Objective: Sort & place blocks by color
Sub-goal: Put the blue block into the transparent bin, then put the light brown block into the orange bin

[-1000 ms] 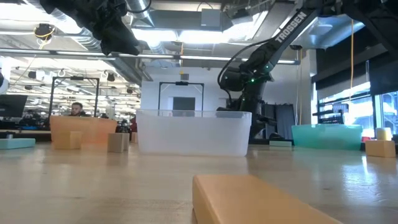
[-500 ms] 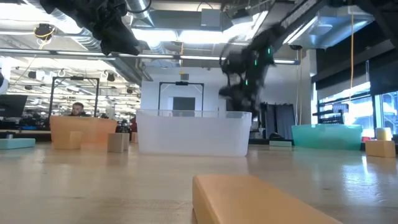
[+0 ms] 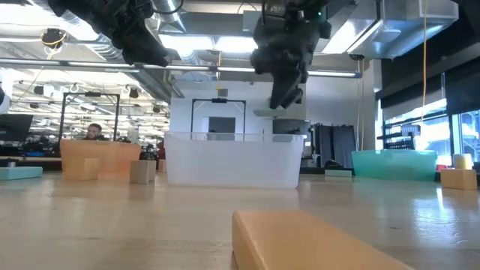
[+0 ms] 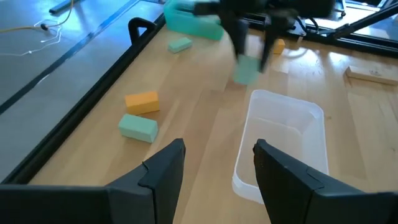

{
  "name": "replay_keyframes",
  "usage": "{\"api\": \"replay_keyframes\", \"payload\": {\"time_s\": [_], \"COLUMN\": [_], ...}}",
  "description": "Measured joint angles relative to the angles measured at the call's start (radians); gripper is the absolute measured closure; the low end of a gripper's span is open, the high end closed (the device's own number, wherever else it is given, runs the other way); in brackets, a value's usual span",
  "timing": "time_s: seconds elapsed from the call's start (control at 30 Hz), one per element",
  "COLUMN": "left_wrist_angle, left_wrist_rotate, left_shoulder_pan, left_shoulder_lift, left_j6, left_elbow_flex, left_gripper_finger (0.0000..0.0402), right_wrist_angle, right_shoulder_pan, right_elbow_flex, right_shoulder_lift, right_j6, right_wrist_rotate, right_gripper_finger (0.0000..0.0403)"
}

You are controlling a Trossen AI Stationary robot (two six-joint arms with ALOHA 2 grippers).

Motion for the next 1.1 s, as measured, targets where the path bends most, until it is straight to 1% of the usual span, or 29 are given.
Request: {"api": "replay_keyframes", "payload": {"time_s": [0.17, 0.27, 0.4, 0.57, 0.63, 0.67, 0.8, 0.87, 1.1], "left_wrist_angle": [-0.002, -0.002, -0.005, -0.026, -0.028, -0.030, -0.029, -0.029, -0.029], "left_wrist_rotate": [0.000, 0.000, 0.000, 0.000, 0.000, 0.000, 0.000, 0.000, 0.000], "left_shoulder_pan": [0.000, 0.000, 0.000, 0.000, 0.000, 0.000, 0.000, 0.000, 0.000], "left_shoulder_lift": [0.000, 0.000, 0.000, 0.000, 0.000, 0.000, 0.000, 0.000, 0.000], "left_j6": [0.003, 0.003, 0.003, 0.003, 0.003, 0.002, 0.002, 0.002, 0.002], "left_elbow_flex": [0.000, 0.000, 0.000, 0.000, 0.000, 0.000, 0.000, 0.000, 0.000], "left_gripper_finger": [0.0219, 0.0219, 0.0219, 0.0219, 0.0219, 0.0219, 0.0219, 0.0219, 0.0219], "right_wrist_angle": [0.080, 0.098, 0.106, 0.132, 0.142, 0.142, 0.150, 0.149, 0.139], "right_shoulder_pan": [0.084, 0.114, 0.132, 0.137, 0.137, 0.137, 0.137, 0.137, 0.116], "right_elbow_flex": [-0.001, -0.001, -0.001, -0.001, -0.001, -0.001, -0.001, -0.001, 0.007], "right_shoulder_lift": [0.029, 0.064, 0.115, 0.166, 0.175, 0.178, 0.179, 0.179, 0.178], "right_j6": [-0.035, -0.035, -0.036, -0.036, -0.036, -0.038, -0.038, -0.038, -0.066], "right_wrist_rotate": [-0.071, -0.070, -0.085, -0.172, -0.178, -0.178, -0.178, -0.178, -0.178], "right_gripper_finger": [0.0273, 0.0273, 0.0273, 0.0273, 0.0273, 0.0270, 0.0229, 0.0216, 0.0207]}}
